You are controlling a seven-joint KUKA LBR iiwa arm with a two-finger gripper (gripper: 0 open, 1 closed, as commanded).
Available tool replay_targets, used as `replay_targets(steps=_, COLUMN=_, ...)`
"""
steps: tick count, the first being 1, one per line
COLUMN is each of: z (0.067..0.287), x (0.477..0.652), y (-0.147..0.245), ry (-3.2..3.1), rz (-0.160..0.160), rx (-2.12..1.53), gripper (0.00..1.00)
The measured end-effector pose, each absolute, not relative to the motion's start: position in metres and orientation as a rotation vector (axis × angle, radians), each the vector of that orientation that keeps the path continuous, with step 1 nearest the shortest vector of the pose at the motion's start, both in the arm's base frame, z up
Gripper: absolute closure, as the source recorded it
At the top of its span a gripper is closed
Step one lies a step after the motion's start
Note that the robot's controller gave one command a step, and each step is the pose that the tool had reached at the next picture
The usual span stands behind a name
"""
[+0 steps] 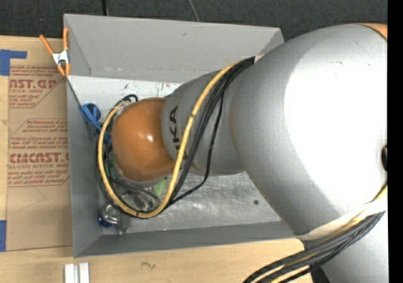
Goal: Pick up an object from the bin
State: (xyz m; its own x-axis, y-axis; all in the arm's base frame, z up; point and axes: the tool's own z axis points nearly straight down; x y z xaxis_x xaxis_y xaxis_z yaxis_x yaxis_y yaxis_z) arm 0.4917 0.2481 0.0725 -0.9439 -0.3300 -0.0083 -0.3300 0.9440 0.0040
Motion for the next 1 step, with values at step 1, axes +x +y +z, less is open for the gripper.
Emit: replay_targets(steps=1, z=0.2209, x=0.5095, y=0.2203, ry=3.025, rz=0.002, rx=-0.807, gripper=1.00)
